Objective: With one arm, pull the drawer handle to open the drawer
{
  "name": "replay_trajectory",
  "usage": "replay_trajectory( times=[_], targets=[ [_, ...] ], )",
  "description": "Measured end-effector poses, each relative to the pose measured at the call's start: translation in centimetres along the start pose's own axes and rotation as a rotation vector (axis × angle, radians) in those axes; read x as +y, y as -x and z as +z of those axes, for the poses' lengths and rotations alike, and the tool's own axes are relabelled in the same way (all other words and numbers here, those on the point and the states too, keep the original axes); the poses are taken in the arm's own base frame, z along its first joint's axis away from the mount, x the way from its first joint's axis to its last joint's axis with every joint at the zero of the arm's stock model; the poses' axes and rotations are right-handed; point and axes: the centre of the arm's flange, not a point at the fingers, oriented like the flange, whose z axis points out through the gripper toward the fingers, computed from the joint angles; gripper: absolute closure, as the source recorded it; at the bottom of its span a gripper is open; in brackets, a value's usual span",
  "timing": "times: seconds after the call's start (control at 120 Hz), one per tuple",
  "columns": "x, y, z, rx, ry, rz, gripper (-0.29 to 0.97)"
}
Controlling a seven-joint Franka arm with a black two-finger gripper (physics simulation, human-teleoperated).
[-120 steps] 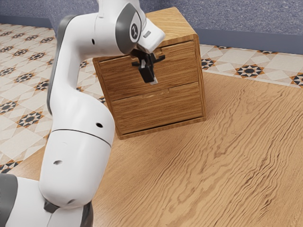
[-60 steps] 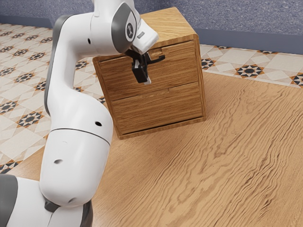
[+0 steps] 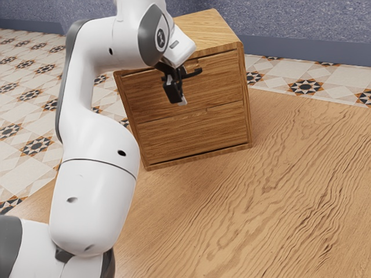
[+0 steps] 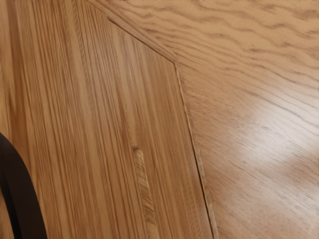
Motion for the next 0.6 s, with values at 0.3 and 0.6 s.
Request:
replay_trajectory(
  times=[0.3, 0.6],
  targets=[
    [1.4, -2.2, -1.1, 0.014, 0.004, 0.036, 0.23],
    [11.5, -10.0, -20.5, 0.118, -0.163, 0.149, 0.05]
  ],
)
